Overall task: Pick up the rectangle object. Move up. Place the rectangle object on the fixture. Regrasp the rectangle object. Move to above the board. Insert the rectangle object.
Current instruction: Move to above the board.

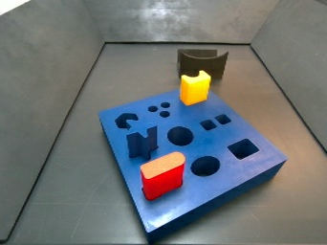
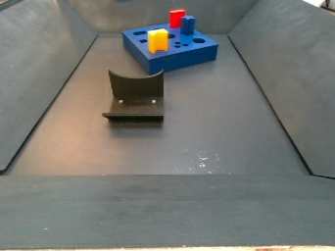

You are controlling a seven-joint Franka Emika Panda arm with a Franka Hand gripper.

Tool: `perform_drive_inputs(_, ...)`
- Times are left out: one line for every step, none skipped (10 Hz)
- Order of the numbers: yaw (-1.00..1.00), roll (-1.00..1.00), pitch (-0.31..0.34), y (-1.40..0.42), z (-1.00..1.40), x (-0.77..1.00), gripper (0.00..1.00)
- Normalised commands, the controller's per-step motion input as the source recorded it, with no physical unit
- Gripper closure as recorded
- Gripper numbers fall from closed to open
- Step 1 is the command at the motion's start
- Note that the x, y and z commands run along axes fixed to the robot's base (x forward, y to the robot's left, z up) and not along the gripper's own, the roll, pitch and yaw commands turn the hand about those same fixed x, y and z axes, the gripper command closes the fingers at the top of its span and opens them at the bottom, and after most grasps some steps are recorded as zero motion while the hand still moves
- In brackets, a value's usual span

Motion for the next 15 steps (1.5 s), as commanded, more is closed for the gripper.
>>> perform_drive_inputs(-0.08, -1.00, -0.122, -1.00, -0.31, -0.54, 1.00)
perform_drive_inputs(-0.08, -1.00, -0.123, -1.00, -0.31, -0.55, 1.00)
perform_drive_inputs(-0.08, -1.00, -0.125, -1.00, -0.30, -0.56, 1.00)
perform_drive_inputs(-0.08, -1.00, -0.129, -1.00, -0.30, -0.57, 1.00)
perform_drive_inputs(-0.08, -1.00, -0.133, -1.00, -0.30, -0.59, 1.00)
perform_drive_inputs(-0.08, -1.00, -0.137, -1.00, -0.30, -0.60, 1.00)
perform_drive_inputs(-0.07, -1.00, -0.143, -1.00, -0.30, -0.63, 1.00)
perform_drive_inputs(-0.07, -1.00, -0.150, -0.87, -0.25, -0.58, 1.00)
perform_drive_inputs(-0.07, -1.00, -0.154, -0.48, -0.14, -0.36, 1.00)
perform_drive_inputs(-0.07, -1.00, -0.154, -0.26, -0.07, -0.23, 1.00)
perform_drive_inputs(-0.07, -1.00, -0.152, -0.17, -0.05, -0.18, 1.00)
perform_drive_inputs(-0.07, -1.00, -0.149, -0.06, -0.01, -0.11, 1.00)
perform_drive_inputs(-0.06, -1.00, -0.151, 0.00, 0.00, -0.08, 1.00)
perform_drive_inputs(-0.06, -1.00, -0.149, 0.03, 0.01, -0.05, 1.00)
perform_drive_inputs(-0.06, -1.00, -0.153, 0.03, 0.00, -0.05, 1.00)
